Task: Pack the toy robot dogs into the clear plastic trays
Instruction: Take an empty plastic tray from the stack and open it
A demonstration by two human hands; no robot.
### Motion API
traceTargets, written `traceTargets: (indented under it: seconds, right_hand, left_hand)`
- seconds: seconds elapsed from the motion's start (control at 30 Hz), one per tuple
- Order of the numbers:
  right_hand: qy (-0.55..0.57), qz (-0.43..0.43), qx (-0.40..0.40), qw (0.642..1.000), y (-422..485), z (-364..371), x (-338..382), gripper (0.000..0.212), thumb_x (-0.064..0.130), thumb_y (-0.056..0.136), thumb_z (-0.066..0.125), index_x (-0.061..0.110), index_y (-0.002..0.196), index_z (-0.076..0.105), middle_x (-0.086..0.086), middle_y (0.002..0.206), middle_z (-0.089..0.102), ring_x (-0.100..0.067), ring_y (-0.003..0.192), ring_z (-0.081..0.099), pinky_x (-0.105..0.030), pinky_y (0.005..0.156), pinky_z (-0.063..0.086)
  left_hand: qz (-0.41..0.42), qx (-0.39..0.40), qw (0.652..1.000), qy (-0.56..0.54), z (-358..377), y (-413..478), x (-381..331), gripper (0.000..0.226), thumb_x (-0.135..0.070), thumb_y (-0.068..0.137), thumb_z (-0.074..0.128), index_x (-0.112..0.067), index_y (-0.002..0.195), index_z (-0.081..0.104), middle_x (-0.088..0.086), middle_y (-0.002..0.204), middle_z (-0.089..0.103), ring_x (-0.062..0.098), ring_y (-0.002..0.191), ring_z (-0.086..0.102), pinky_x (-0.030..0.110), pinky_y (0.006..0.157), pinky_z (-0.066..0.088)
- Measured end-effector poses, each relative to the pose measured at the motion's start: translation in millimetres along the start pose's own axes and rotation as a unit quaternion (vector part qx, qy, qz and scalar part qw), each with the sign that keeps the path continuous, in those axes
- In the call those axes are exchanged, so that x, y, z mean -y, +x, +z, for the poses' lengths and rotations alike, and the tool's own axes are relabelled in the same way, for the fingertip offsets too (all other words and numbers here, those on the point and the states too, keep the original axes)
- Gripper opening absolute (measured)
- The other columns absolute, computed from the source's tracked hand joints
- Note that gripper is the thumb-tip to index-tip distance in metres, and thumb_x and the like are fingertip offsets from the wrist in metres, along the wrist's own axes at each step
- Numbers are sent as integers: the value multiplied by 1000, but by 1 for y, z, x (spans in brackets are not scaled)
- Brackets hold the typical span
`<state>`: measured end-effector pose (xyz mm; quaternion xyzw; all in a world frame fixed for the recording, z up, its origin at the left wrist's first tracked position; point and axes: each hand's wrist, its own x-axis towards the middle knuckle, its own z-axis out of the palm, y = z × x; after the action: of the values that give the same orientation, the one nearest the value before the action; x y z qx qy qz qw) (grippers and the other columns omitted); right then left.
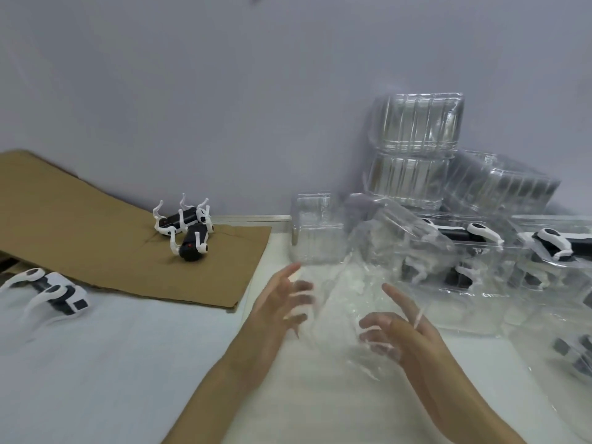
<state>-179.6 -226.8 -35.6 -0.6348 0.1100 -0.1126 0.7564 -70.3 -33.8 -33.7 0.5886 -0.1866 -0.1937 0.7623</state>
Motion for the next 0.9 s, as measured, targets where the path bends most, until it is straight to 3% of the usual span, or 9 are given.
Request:
traceTargets:
  seconds: [0.13,0.2,0.3,0.4,0.53,0.67,0.77,0.83,0.9]
  right_hand:
    - [-62,-4,48,997,-1,-8,7,80,54,66,84,35,137,53,-9,92,73,-18,72,60,-37,83,49]
    - [-90,11,76,993,-1,-9,8,84,64,56,79,38,133,58,-8,85,70,-16,69,56,-32,76,46]
    - [-124,34,131,983,-1,-13,13,80,63,54,78,42,129,63,-7,77,62,-16,68,53,-22,66,42]
    - [-145,42,157,976,-3,-19,17,83,78,46,81,52,123,63,-5,82,53,-13,74,54,-21,67,41]
    - [-162,46,158,973,-5,-20,17,85,83,43,79,57,122,61,1,83,53,-13,72,52,-18,68,42]
    - [-154,63,132,977,0,-18,14,83,76,48,83,57,126,58,7,85,60,-10,71,59,-24,69,44]
    - [-111,53,68,990,11,-18,12,74,39,69,88,46,134,53,3,94,71,-18,65,66,-27,62,48]
    - [-81,32,34,996,15,-22,11,67,32,70,80,49,129,54,6,108,74,-21,85,74,-31,72,50]
    - [-65,27,5,998,13,-25,11,70,35,62,85,51,125,58,11,115,72,-20,102,73,-40,85,48]
  left_hand:
    - [34,-9,999,18,-6,-1,-5,111,-86,52,74,-31,144,46,3,133,66,24,123,62,43,105,43]
    - [30,-6,1000,5,-6,-2,-8,112,-88,52,72,-29,144,46,4,134,65,26,123,62,45,105,43]
    - [9,-1,1000,-19,-8,-4,-13,101,-88,64,62,-26,143,50,7,132,67,25,111,67,42,97,44]
    - [-41,15,998,-50,-13,-4,-16,84,-81,77,43,-21,133,62,16,120,71,27,87,68,39,80,44]
    - [-66,96,991,65,-25,-6,-25,76,-77,85,38,-23,134,60,19,118,69,31,83,63,39,77,44]
    - [-37,90,991,91,-37,-6,-29,60,-64,88,47,-26,132,61,15,119,69,29,90,65,37,79,50]
    - [-40,30,997,55,-35,-3,-27,50,-44,88,56,-19,131,61,11,101,71,23,83,65,32,75,49]
    - [-49,-26,998,-17,-35,1,-23,47,-19,83,67,-13,129,61,7,87,66,19,76,65,29,72,53]
    - [-50,-63,988,-130,-37,3,-21,48,-9,75,66,-12,123,63,5,82,61,17,72,64,29,72,57]
